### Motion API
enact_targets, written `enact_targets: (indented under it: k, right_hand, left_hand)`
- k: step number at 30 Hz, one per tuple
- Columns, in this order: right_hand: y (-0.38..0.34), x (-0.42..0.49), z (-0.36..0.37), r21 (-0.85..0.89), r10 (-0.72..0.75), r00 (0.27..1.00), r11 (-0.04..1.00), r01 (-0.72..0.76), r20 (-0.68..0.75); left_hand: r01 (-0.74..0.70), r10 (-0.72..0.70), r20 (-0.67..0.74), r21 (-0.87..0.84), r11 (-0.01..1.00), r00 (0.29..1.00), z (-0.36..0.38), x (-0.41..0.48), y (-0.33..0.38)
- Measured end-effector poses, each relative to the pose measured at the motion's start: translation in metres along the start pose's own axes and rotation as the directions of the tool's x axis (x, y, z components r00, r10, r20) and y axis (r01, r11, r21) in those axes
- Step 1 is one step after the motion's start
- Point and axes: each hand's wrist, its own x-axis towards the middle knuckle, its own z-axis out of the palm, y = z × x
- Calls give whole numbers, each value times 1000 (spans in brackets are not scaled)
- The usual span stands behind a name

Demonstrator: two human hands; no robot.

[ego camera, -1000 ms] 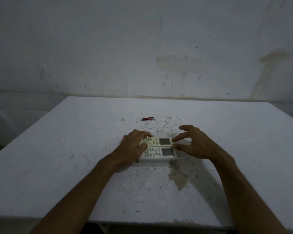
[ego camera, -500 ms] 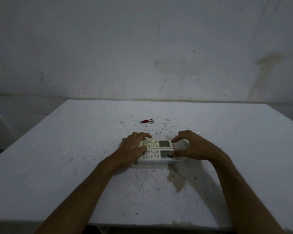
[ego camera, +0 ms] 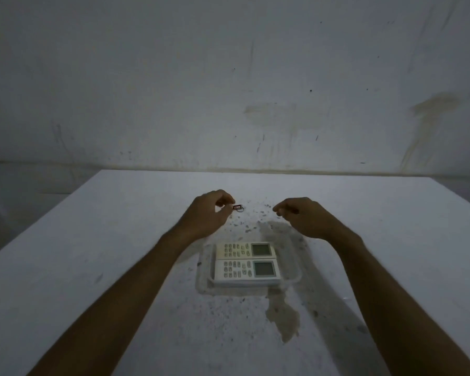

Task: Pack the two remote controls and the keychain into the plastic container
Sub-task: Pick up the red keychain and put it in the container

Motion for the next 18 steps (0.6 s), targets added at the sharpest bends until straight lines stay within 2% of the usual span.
enact_targets:
  k: [2,5,11,12,14,16,18]
  right_hand:
    - [6,20,6,-87,32,997,996,-26,70]
    - [9,32,18,-179,24,994,984,-4,108]
    - [16,43,20,-95,6,996,995,2,85]
    - [14,45,19,-88,1,997,996,6,83]
    - [6,49,18,-65,-38,999,997,40,31]
    - [-7,54,15,2,-87,995,996,87,-43]
    - [-21,57,11,90,-128,987,987,137,-93]
  left_hand:
    - [45,-47,14,84,995,999,10,22,-14]
    - [147,-145,-34,61,987,989,25,30,-33]
    - [56,-32,-149,162,985,988,39,37,-47]
    - [48,-29,-165,114,992,986,40,36,-45]
    - [48,-62,-159,-90,995,985,40,34,-40]
    - [54,-86,-98,-291,955,992,37,33,-33]
    - [58,-91,-60,-415,908,994,35,33,-24]
